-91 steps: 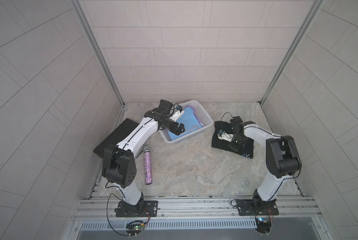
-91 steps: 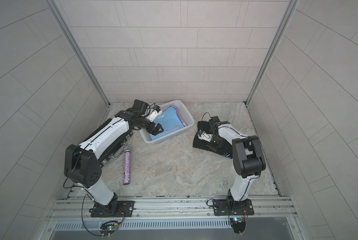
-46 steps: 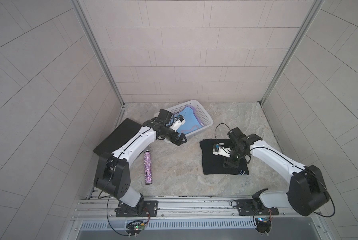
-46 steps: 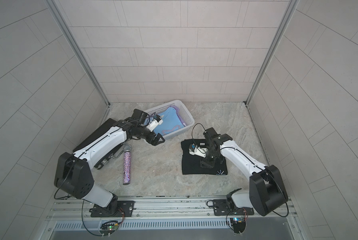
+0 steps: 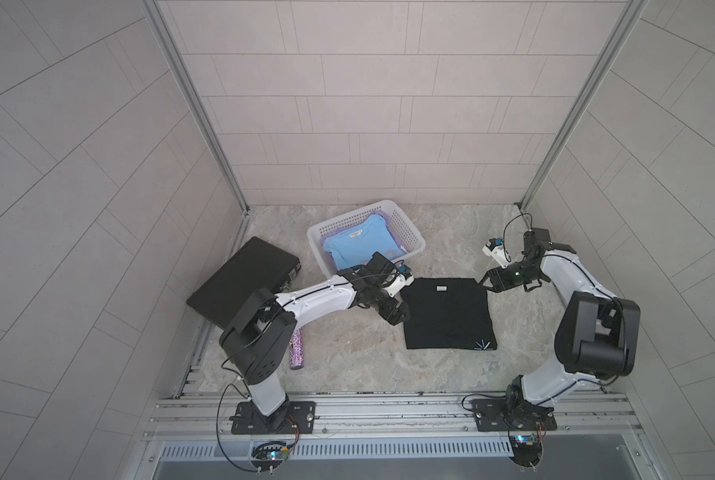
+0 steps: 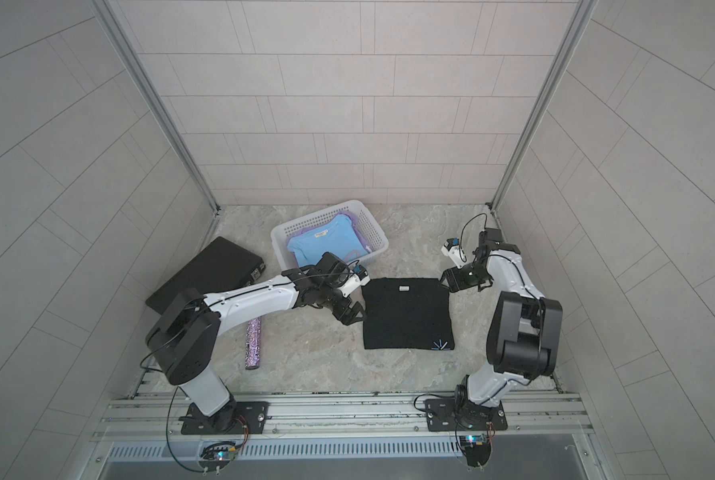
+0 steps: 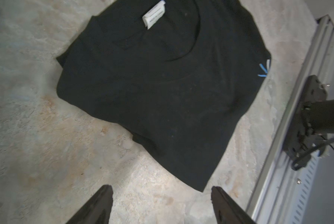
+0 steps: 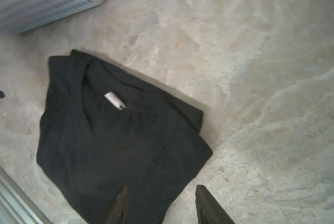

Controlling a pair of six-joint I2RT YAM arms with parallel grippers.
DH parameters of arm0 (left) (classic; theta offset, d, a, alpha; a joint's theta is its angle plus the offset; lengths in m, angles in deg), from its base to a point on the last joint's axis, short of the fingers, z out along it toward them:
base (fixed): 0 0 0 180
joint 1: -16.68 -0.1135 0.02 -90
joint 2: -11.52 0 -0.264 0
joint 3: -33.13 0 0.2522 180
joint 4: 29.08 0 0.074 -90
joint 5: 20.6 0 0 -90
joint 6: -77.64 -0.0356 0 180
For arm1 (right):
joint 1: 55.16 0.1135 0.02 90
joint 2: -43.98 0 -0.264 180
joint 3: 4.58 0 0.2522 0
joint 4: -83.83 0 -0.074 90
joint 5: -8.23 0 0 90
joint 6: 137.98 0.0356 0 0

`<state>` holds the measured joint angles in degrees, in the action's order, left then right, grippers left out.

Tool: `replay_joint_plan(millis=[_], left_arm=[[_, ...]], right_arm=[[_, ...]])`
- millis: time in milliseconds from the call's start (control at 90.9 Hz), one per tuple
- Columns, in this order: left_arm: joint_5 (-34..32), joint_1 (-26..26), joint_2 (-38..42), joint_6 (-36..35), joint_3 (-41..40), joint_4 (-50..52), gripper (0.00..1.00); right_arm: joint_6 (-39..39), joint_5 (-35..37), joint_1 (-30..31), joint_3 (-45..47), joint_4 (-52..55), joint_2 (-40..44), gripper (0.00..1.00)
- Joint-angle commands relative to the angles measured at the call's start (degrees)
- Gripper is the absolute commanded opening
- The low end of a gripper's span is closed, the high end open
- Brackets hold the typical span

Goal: Put the folded t-shirts into the basket
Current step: Move the T-shirt to the center of the board, then pick up the T-shirt from the center of the board.

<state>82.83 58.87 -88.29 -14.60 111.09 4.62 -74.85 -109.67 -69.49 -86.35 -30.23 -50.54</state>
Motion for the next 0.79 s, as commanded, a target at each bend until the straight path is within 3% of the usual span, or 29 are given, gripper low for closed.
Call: replay_joint_plan(millis=[0, 275, 517, 781], left_arm=[[-5.0, 0.0, -2.9, 5.6, 0.3, -5.2, 0.81], [-5.9, 0.5, -11.2, 10.4, 5.6, -8.3, 0.78], [-9.2, 0.8, -13.7, 10.8, 7.0, -10.9, 0.78], [-7.3, 0.8, -17.8, 11.7, 8.8, -11.5, 0.66]], right_arm=[[6.3, 3.2, 0.4, -0.6, -3.3, -1.8, 0.61], [7.5, 4.8, 0.4, -4.6, -1.5, -11.4, 0.61], [6.4, 1.7, 0.7, -5.2, -0.2, -15.0, 0.60], [5.8, -2.9, 1.1, -5.1, 0.7, -17.5, 0.51]])
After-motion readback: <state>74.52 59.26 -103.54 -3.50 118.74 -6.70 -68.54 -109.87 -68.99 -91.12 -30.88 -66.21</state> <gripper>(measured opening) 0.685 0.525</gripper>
